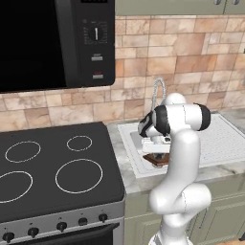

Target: Move the cutting board and knife to the sink. Then move spray from the cabinet to the counter.

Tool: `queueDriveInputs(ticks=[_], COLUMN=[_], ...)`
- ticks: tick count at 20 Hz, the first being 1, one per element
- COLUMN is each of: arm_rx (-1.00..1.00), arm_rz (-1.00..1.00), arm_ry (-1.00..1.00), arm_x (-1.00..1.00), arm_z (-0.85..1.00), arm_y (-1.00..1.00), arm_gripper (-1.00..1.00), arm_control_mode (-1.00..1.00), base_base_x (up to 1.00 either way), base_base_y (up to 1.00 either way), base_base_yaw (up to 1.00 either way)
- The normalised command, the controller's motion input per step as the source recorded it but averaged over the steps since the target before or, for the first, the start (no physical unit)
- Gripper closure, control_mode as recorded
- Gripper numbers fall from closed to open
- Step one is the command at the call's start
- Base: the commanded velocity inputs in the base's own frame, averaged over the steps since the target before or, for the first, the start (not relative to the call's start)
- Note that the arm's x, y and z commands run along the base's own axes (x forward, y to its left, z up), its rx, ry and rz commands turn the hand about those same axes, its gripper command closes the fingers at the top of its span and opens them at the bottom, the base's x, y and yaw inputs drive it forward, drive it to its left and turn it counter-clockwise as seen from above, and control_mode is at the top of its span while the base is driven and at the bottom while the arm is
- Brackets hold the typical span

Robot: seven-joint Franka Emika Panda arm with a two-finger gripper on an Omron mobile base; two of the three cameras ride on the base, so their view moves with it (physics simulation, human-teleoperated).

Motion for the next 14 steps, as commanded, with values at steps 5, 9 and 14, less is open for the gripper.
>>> queueDriveInputs(ticks=[5, 9, 14], arm_rx=[0.00, 0.00, 0.01], arm_rz=[0.00, 0.00, 0.00], arm_ry=[0.00, 0.00, 0.00], arm_x=[0.02, 0.01, 0.01], arm_z=[-0.32, -0.33, -0.26], arm_y=[0.00, 0.00, 0.00], arm_gripper=[1.00, 1.00, 1.00], arm_control_mode=[-1.00, -1.00, -1.00], base_base_x=[0.00, 0.00, 0.00], base_base_y=[0.00, 0.00, 0.00], base_base_yaw=[0.00, 0.00, 0.00])
